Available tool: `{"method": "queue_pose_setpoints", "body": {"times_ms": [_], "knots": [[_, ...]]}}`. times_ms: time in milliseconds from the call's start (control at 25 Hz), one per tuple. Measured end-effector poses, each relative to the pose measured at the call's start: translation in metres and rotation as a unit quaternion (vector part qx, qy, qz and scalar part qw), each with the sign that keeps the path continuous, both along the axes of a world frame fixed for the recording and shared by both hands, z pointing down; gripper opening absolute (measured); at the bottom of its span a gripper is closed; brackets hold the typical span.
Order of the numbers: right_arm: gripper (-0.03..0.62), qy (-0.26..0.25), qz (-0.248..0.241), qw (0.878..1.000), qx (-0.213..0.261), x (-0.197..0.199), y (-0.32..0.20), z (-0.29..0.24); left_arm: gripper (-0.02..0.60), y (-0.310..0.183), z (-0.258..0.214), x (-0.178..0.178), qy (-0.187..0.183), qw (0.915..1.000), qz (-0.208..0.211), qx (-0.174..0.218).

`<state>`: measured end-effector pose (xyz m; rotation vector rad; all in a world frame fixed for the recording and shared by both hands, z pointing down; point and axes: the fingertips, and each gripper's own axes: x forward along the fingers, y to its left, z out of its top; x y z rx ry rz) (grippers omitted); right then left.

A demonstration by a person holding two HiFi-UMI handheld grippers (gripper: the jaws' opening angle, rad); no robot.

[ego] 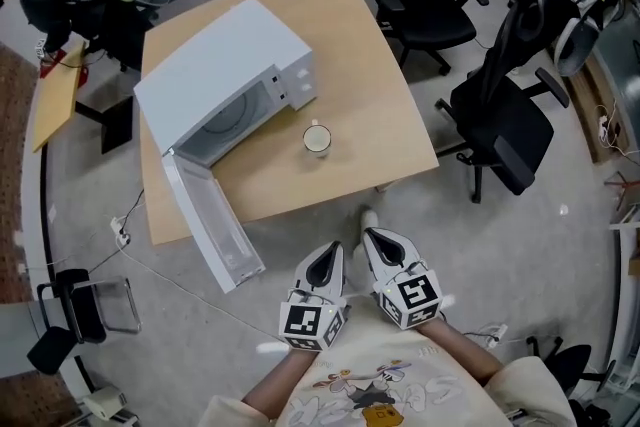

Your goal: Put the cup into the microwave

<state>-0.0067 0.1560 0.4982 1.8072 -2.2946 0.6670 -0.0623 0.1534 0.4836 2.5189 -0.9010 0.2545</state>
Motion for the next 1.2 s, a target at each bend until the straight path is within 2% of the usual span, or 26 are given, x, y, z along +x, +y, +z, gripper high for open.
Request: {"method": "queue_pose_setpoints", "body": {"times_ms": [360,600,920,1120,1160,1200], "knots": [[0.006,-0.021,-0.064,0.998,0.002,0.051,-0.101,-0.006,0.005,-0.099,0.0,0.055,-0.029,0.9986,-0.044,0.003],[0.006,-0.018,-0.105,0.994,-0.004,0.07,-0.143,-0.003,0.005,-0.138,0.001,0.08,-0.044,0.9969,-0.065,0.0],[0.006,0.004,-0.113,0.993,-0.017,0.069,-0.179,0.008,0.005,-0.183,0.016,0.079,-0.056,0.9964,-0.063,-0.006],[0.006,0.011,-0.1,0.995,-0.023,0.07,-0.192,0.013,0.005,-0.206,0.034,0.066,-0.07,0.9959,-0.053,0.023],[0.006,0.012,-0.096,0.995,-0.025,0.071,-0.194,0.014,0.077,-0.21,0.039,0.065,-0.071,0.9957,-0.049,0.032],[0.006,0.014,-0.092,0.995,-0.028,0.073,-0.195,0.015,0.235,-0.216,0.045,0.064,-0.073,0.9954,-0.048,0.039]]}}
